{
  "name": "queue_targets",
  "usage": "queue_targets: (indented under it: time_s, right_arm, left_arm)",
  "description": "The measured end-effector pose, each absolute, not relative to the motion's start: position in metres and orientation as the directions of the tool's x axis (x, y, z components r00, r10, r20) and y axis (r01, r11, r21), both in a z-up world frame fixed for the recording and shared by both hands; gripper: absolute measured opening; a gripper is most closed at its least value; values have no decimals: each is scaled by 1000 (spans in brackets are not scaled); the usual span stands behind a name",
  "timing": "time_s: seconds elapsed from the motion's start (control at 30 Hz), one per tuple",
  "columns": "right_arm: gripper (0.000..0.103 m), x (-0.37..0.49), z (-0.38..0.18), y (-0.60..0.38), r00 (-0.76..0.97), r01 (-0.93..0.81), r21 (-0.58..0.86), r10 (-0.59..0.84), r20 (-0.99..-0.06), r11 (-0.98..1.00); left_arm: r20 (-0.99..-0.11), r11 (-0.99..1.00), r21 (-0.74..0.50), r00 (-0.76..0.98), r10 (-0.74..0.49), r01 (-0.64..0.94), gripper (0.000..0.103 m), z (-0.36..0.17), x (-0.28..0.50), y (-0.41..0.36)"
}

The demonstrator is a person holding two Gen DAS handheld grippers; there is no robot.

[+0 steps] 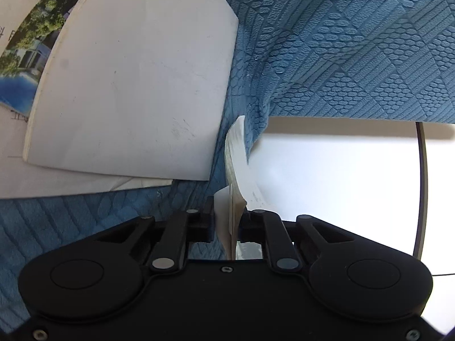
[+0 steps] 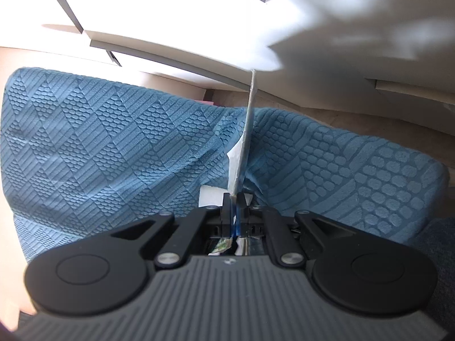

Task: Organize objects
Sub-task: 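Close both tools on the edge of the photo booklet, then lift the photo booklet with both tools and carry it toward the book stack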

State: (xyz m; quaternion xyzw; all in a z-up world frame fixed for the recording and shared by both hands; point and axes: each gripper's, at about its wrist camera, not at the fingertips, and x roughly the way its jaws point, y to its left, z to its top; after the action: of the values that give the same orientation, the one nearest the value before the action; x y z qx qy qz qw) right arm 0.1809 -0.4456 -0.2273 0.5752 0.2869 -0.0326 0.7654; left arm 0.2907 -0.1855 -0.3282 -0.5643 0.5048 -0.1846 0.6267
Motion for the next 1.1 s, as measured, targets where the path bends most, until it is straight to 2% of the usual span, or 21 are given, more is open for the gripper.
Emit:
queue_targets:
  time_s: [0.4,0.77,1.1]
  right_arm:
    - [5,164,-191,-436,820,358,823,274,-503,441]
    - [5,153,-158,-414,796,327,786,296,-528,524]
    - [5,152,-123,-385,791,273,794,343,-506,544]
  left_arm:
    - [-447,351,-891,415,-792,-289,4,-276,262,-163]
    - [-434,340,-898,431,-791,-279,3,-233,236,-129]
    - [-428,354,-903,452,-782,-243,3,-182,221,-87]
